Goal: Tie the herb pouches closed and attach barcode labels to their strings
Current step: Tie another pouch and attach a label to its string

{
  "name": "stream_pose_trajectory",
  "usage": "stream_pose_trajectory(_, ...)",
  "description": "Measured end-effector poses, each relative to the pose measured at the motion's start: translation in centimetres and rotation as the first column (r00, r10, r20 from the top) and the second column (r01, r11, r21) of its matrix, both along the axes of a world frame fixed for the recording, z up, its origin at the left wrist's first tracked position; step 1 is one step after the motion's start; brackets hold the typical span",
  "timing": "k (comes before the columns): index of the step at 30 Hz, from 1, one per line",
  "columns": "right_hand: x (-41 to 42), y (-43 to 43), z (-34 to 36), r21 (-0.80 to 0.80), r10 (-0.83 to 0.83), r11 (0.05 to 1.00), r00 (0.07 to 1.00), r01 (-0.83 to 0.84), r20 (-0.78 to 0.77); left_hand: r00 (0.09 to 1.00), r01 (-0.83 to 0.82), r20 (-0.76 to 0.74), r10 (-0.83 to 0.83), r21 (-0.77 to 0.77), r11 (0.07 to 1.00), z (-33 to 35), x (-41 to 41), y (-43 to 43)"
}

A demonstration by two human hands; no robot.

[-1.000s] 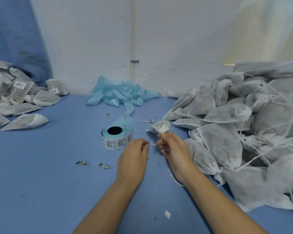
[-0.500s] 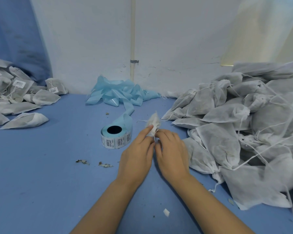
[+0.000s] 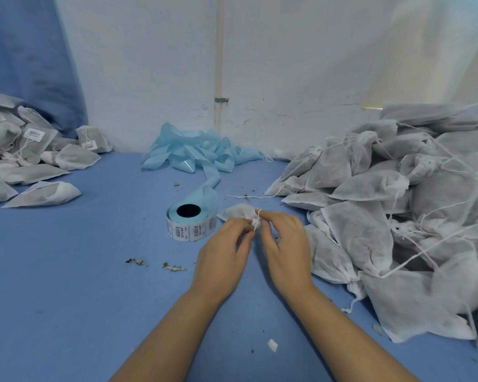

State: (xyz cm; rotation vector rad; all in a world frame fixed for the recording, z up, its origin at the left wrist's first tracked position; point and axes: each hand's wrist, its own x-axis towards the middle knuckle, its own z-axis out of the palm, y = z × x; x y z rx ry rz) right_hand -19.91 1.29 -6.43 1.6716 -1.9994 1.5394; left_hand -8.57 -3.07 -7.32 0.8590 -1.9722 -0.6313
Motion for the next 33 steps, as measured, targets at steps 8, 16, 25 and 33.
stream_pose_trajectory(8, -0.65, -0.30, -0.46, -0.036, 0.061, 0.998, 0.968, -0.053, 0.245, 0.997, 0.016, 0.067, -0.024, 0.117, 0.993, -0.06, 0.08, -0.18)
stream_pose_trajectory(16, -0.33, -0.20, -0.04, -0.015, 0.152, 0.987, 0.896, -0.161, 0.417, 0.994, -0.057, -0.082, 0.075, 0.204, 0.977, -0.09, 0.06, -0.48)
stream_pose_trajectory(25, -0.19, -0.04, -0.15, 0.009, 0.133, 0.990, 0.966, -0.138, 0.220, 0.988, -0.129, -0.064, 0.141, 0.169, 0.977, -0.47, 0.14, -0.47)
stream_pose_trajectory(33, 0.26, -0.11, -0.18, 0.019, 0.068, 0.997, 0.997, -0.069, 0.029, 0.993, -0.049, -0.102, 0.060, 0.109, 0.993, -0.40, -0.04, -0.14)
